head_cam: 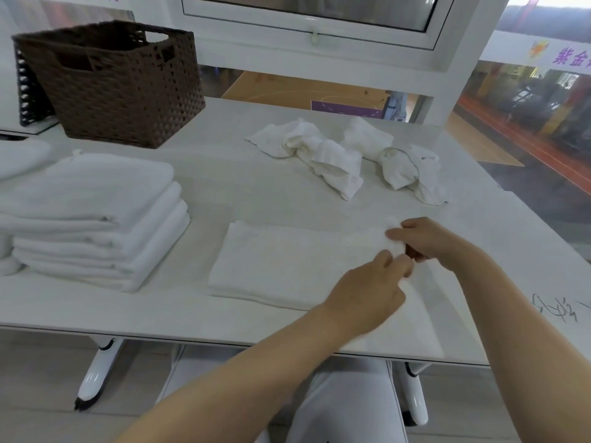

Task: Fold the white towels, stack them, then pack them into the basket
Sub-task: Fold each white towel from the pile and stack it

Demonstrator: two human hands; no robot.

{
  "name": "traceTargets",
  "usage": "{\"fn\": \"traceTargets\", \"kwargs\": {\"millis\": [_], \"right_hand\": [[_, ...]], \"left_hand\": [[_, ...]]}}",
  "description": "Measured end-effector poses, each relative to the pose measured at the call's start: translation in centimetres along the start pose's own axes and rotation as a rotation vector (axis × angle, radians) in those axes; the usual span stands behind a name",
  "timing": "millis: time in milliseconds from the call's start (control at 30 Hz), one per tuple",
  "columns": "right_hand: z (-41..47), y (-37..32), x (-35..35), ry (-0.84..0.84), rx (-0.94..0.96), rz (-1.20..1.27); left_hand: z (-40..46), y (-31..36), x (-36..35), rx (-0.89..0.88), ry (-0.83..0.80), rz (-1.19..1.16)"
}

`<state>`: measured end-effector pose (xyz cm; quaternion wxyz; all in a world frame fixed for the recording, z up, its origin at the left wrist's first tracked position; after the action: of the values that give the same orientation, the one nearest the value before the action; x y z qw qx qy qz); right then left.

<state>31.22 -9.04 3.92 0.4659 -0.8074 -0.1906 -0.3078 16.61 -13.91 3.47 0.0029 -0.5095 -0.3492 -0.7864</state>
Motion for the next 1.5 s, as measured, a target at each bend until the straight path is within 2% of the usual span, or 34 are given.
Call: {"fn": "traceTargets", "kwargs": {"millis": [100, 233, 367, 467, 667, 867, 1033, 1167, 1267, 1400, 1500], "right_hand": [[-0.1, -4.2, 0.7, 0.042, 0.075, 0.013], [0.1, -12.0, -1.2, 0.051, 0.195, -0.080], [0.6, -19.2, -5.3, 0.001, 0.258, -0.305], [0.4, -23.4, -9.1, -0.045, 0.282, -0.481], [0.4, -27.8, -16.5, -0.033, 0.309, -0.756], [1.3, -26.8, -20.9, -0.050, 0.314, -0.843], [1.7, -25.3, -21.7, -0.056, 0.320, -0.792], [1.9, -24.4, -21.0, -0.113, 0.389, -0.597], [1.0, -22.7, -19.8, -0.144, 0.472, -0.286], [0.0, -18.8, -16.4, 0.036, 0.539, -0.083], [-0.4, -16.1, -13.9, 0.118, 0.512, -0.030]], "left_hand": [[-1.5, -2.2, 3.4, 0.058, 0.158, -0.388], [-3.7, -4.1, 7.5, 0.079, 0.360, -0.574], [-7.0, -7.0, 10.9, 0.194, 0.496, -0.761], [-9.9, -8.8, 12.7, 0.248, 0.578, -0.798], [-14.9, -13.1, 14.6, 0.437, 0.728, -0.657], [-17.3, -16.6, 12.9, 0.635, 0.667, -0.636], [-18.0, -17.4, 12.3, 0.680, 0.541, -0.442], [-18.3, -17.2, 12.5, 0.669, 0.491, -0.317], [-18.3, -17.4, 13.0, 0.668, 0.487, -0.219], [-16.7, -16.7, 14.8, 0.566, 0.518, -0.137], [-13.1, -15.6, 15.0, 0.494, 0.350, -0.032]]}}
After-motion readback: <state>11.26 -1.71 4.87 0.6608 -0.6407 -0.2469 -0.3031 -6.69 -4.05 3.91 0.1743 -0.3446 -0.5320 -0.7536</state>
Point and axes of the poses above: each hand's wrist, its own z-axis towards the middle knuckle, its own x-axis out of the back of the hand, y = z × x, the point moved 8 cm from there along z, towards the middle knuckle, and after that the axes turned 6 degrees about -y, right-handed, at the moved point
